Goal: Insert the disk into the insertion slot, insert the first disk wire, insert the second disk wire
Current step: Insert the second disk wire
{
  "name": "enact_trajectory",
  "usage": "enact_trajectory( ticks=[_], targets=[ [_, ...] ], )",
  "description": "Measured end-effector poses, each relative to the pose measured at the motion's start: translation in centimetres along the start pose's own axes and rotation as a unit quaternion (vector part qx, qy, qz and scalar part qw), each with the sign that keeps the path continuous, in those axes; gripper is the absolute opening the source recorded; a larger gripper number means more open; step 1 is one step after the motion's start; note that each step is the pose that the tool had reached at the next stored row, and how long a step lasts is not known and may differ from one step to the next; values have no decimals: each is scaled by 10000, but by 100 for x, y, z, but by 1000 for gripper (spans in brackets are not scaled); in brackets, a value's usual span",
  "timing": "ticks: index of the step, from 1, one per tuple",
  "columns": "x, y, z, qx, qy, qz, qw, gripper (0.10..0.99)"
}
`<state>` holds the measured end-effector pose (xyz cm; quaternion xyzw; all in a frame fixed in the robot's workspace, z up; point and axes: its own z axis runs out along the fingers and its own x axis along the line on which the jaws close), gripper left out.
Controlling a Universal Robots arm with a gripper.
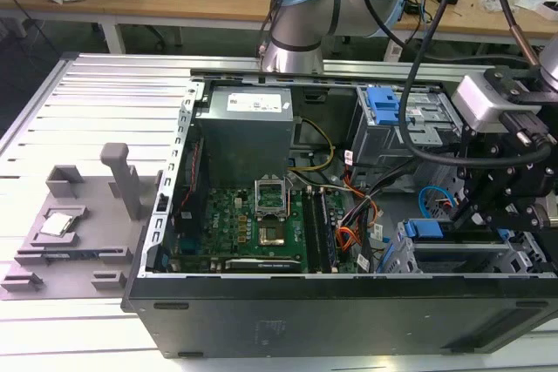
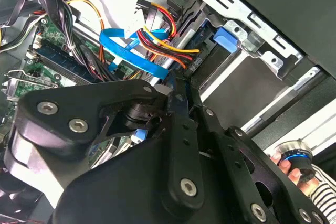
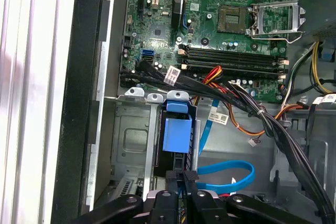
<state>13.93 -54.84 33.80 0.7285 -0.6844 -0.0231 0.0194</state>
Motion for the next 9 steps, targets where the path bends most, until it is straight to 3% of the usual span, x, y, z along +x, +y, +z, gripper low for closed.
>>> enact_trajectory(
  ticks=[3,4,5,8,9],
  targets=[
    [0,-1,10,2,-7,-1,10000,161],
    [0,-1,11,1,-7,-1,10000,239],
    [0,0,-10,1,-9,-1,10000,239],
    [-10,17,-283,0,-1,0,10000,239],
    [-11,19,-332,0,-1,0,10000,224]
  ],
)
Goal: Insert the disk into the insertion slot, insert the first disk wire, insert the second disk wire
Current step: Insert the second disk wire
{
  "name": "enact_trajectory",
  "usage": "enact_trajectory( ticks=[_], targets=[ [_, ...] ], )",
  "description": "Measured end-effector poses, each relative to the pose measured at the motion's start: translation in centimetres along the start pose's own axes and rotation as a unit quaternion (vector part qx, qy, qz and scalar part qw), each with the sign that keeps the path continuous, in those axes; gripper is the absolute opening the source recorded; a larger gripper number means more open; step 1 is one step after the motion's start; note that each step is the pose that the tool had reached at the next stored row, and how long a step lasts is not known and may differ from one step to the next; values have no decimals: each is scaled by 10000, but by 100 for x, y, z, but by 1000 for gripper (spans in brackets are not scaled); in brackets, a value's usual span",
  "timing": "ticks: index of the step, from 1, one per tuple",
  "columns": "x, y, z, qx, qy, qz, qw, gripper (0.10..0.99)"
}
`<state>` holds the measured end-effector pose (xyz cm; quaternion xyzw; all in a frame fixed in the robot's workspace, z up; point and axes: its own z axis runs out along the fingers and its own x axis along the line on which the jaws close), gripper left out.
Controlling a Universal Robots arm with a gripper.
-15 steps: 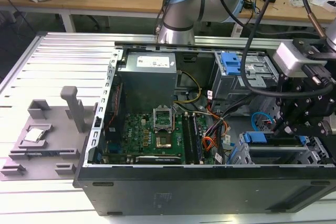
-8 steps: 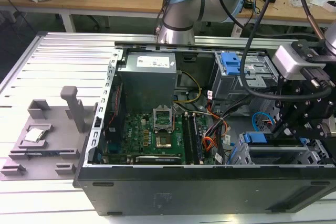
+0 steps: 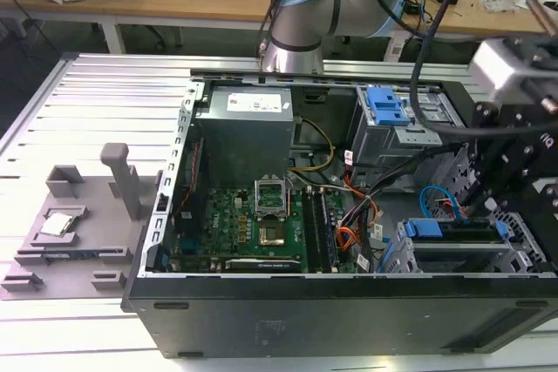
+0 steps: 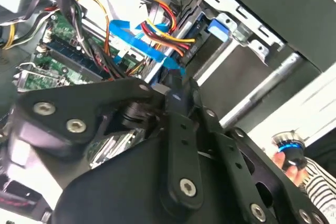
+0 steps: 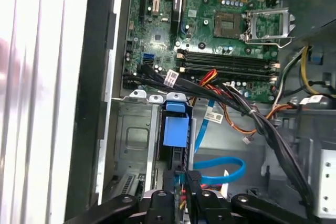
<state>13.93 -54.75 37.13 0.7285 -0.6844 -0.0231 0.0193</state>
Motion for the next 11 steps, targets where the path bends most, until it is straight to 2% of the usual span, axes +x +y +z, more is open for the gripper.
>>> enact_trajectory(
  ticks=[1,2,3,11],
  targets=[
    [0,3,-46,0,-1,0,10000,157],
    [-1,8,-139,0,0,0,10000,106],
    [-1,11,-183,0,0,0,10000,106],
    [-2,12,-206,0,-1,0,10000,106]
  ],
)
